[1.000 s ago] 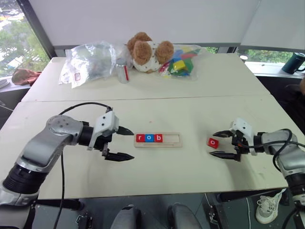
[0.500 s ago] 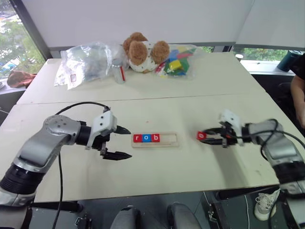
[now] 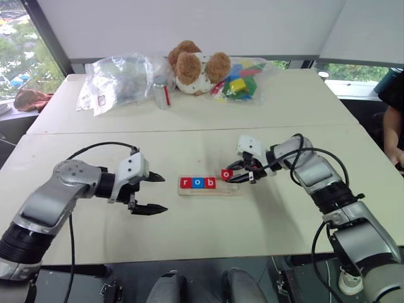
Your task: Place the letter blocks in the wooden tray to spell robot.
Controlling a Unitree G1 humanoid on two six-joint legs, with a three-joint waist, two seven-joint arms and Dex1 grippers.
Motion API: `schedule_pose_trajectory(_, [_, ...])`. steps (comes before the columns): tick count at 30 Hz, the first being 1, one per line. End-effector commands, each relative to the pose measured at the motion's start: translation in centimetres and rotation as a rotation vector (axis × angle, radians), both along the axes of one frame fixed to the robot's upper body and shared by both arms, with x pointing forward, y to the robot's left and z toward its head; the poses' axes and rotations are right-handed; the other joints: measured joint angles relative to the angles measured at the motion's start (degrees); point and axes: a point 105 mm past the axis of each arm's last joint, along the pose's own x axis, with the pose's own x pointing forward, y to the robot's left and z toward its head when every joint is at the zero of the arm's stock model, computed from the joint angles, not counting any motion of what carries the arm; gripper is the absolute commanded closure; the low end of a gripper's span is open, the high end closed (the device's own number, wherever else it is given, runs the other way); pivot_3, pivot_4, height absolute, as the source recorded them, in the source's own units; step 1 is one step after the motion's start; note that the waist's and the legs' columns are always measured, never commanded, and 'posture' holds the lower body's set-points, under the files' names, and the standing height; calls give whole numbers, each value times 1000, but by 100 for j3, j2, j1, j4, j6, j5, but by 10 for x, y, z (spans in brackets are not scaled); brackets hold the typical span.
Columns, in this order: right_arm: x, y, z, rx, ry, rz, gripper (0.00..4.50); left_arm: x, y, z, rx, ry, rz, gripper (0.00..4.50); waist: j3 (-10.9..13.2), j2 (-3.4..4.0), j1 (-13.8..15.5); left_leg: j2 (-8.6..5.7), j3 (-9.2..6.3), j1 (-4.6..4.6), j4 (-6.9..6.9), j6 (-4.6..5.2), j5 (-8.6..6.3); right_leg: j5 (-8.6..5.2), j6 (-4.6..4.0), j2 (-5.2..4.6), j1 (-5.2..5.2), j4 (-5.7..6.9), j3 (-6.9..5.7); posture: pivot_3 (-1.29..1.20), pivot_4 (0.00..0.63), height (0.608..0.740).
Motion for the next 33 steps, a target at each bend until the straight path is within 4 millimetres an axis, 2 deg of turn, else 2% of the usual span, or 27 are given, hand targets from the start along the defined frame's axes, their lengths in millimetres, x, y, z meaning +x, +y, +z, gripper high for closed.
schedule_pose_trajectory(1, [2,7,10,-6,-37,40,3377,-2,0,11,-17,-45,6,0,0,0,-4,0,0,0,0,1,0,0,0,0,0,0,0,0,150,740])
schedule_pose_trajectory(12, [-3,20,4,-7,-16,83,3377,-2,-2,9,-26,-51,20,0,0,0,0,0,0,0,1,8,-5,0,0,1,0,1,0,0,150,740])
schedule_pose_trajectory(27, [-3,26,0,-5,-8,95,3377,1,-6,9,-37,-59,25,0,0,0,-18,1,0,2,1,5,-3,0,0,2,0,3,0,0,150,740])
schedule_pose_trajectory(33, [-1,27,5,9,-23,85,374,1,-6,9,-41,-58,28,0,0,0,-14,1,0,2,1,4,-2,0,0,3,0,3,-1,0,150,740])
